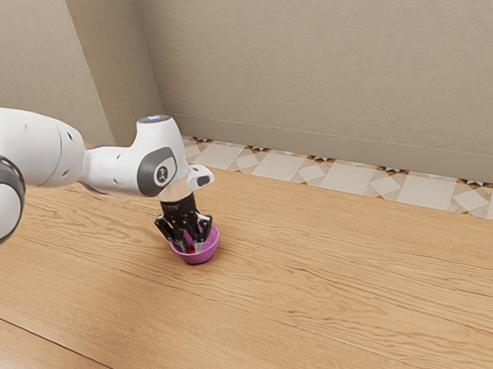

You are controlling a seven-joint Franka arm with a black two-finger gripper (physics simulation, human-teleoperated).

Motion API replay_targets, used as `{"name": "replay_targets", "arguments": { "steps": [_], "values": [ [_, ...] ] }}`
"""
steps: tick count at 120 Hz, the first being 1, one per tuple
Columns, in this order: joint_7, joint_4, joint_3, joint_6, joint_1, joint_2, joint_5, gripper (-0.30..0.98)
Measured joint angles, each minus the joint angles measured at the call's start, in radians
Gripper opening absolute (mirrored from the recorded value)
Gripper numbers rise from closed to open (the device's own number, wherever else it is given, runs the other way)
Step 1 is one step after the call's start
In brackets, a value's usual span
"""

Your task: Take strawberry from the bowl

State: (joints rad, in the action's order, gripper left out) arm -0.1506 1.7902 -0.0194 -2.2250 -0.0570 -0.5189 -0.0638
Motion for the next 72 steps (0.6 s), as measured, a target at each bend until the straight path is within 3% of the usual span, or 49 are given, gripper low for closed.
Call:
{"name": "replay_targets", "arguments": {
  "steps": [28,47,60,72],
  "values": [
    [-0.014,0.0,0.0,0.009,0.013,0.048,-0.001,0.12],
    [-0.022,-0.001,0.002,0.022,0.109,0.119,-0.004,0.14],
    [-0.031,-0.043,0.001,0.022,0.209,0.079,-0.006,0.15],
    [-0.039,-0.072,-0.001,0.016,0.242,0.005,-0.01,0.16]
  ]
}}
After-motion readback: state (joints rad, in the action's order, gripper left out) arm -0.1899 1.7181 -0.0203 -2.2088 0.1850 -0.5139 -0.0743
